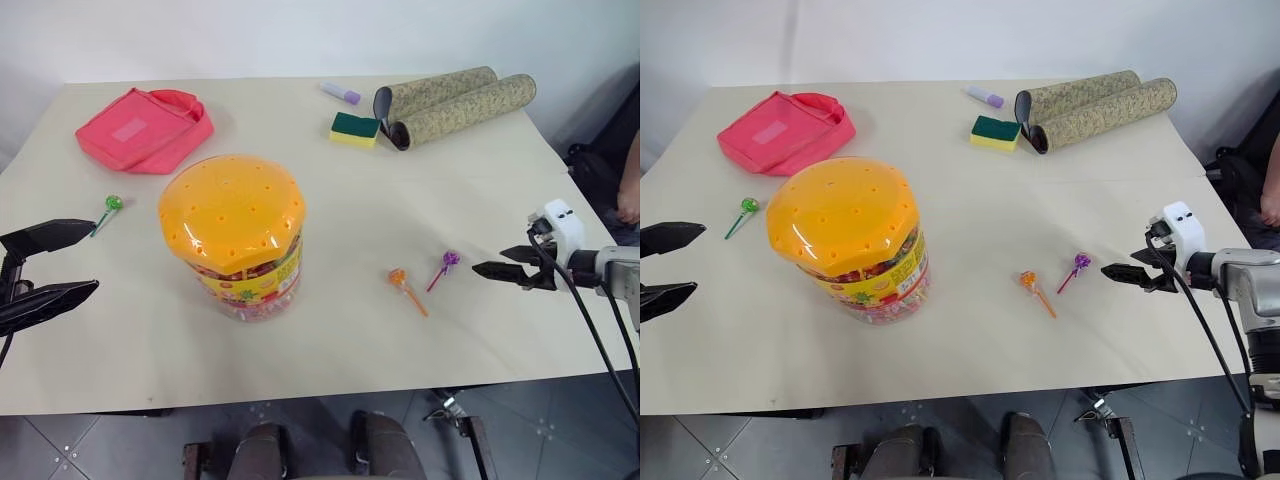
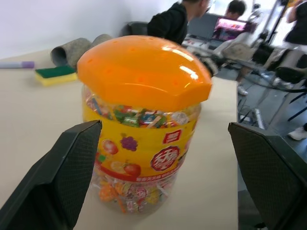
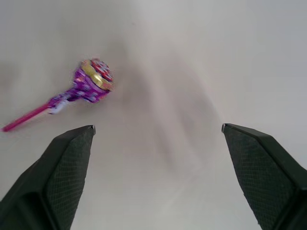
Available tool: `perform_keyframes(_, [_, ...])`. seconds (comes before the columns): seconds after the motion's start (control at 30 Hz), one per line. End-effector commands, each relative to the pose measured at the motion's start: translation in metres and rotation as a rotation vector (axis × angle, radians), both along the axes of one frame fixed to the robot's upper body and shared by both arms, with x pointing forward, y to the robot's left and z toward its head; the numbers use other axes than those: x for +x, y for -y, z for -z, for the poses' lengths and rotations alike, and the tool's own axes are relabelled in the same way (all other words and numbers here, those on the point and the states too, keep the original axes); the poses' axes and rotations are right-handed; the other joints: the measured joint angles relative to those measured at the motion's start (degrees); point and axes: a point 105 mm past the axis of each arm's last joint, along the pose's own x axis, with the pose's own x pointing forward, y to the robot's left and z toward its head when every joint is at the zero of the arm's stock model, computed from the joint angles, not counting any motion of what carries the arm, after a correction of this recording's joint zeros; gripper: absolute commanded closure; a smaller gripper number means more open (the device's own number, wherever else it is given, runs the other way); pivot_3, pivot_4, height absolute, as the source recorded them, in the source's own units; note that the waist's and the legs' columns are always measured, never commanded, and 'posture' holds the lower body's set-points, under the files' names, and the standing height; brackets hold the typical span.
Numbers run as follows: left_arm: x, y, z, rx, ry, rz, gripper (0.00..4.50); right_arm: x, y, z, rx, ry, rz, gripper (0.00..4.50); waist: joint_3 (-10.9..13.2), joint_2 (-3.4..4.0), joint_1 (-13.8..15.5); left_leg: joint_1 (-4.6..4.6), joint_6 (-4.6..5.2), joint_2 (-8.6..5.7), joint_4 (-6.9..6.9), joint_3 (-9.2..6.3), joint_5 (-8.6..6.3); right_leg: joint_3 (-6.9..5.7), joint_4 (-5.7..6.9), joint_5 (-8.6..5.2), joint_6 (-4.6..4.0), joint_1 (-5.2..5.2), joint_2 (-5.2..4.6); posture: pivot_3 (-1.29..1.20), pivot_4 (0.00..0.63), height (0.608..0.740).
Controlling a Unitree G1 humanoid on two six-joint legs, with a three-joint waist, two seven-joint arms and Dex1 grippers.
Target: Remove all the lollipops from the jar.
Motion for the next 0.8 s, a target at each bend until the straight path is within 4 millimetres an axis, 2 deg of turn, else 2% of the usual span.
perform_keyframes(0.03, [0.009, -0.007, -0.004, 0.022, -0.005, -0.089, 0.0, -0.004, 0.003, -0.018, -0.011, 0.047, -0.01, 0.03, 0.0, 0.0, 0.01, 0.0, 0.0, 0.0, 0.0, 0.0, 0.0, 0.01, 0.0, 0.0, 0.0, 0.0, 0.0, 0.0, 0.15, 0.74])
perform_keyframes(0.2, [0.021, -0.015, 0.003, 0.044, -0.044, -0.183, 0.0, -0.009, 0.004, -0.023, -0.04, 0.067, -0.038, 0.03, 0.0, 0.0, 0.04, 0.0, 0.0, 0.0, 0.0, 0.0, 0.0, 0.0, 0.0, 0.0, 0.0, 0.0, 0.0, 0.0, 0.15, 0.74])
perform_keyframes(0.37, [0.033, -0.028, 0.007, 0.073, -0.094, -0.325, 0.0, -0.024, -0.042, -0.07, 0.02, 0.365, -0.308, 0.03, 0.0, 0.01, 0.06, 0.0, 0.0, 0.01, 0.0, -0.01, 0.0, -0.01, 0.01, 0.0, 0.0, -0.01, 0.02, 0.0, 0.15, 0.74])
perform_keyframes(0.43, [0.028, -0.028, 0.004, 0.058, -0.06, -0.304, 0.0, -0.043, -0.068, -0.069, 0.035, 0.379, -0.498, 0.03, 0.0, 0.01, 0.01, 0.01, -0.01, 0.03, -0.01, -0.01, 0.0, -0.01, 0.01, 0.0, 0.0, 0.0, 0.03, 0.0, 0.15, 0.74])
perform_keyframes(0.5, [0.024, -0.028, 0.003, 0.041, -0.055, -0.286, 0.0, -0.053, -0.08, -0.064, 0.033, 0.381, -0.601, 0.03, 0.0, -0.01, 0.06, 0.01, -0.03, 0.04, -0.01, -0.01, -0.02, -0.03, -0.02, 0.0, 0.0, 0.0, 0.04, 0.0, 0.15, 0.74])
perform_keyframes(0.6, [0.011, -0.035, 0.024, 0.123, -0.091, -0.281, 0.0, -0.054, -0.085, -0.045, -0.003, 0.36, -0.704, 0.03, -0.01, -0.01, -0.06, 0.03, 0.0, 0.01, 0.0, 0.04, -0.03, 0.03, -0.03, 0.01, 0.01, 0.02, 0.03, 0.0, 0.15, 0.74])
perform_keyframes(0.7, [0.002, -0.048, 0.04, 0.121, -0.143, -0.337, 0.0, -0.045, -0.083, -0.039, -0.004, 0.366, -0.705, 0.03, 0.0, 0.0, -0.1, 0.06, 0.0, 0.03, 0.0, 0.06, -0.03, 0.02, -0.01, 0.01, 0.01, 0.01, 0.04, 0.0, 0.15, 0.74])
perform_keyframes(0.8, [-0.002, -0.052, 0.046, 0.118, -0.174, -0.364, 0.0, -0.041, -0.08, -0.036, -0.009, 0.368, -0.708, 0.03, 0.0, 0.0, 0.05, 0.07, 0.0, 0.05, 0.0, 0.09, -0.03, 0.04, 0.0, 0.01, 0.01, 0.0, 0.04, 0.0, 0.15, 0.74])
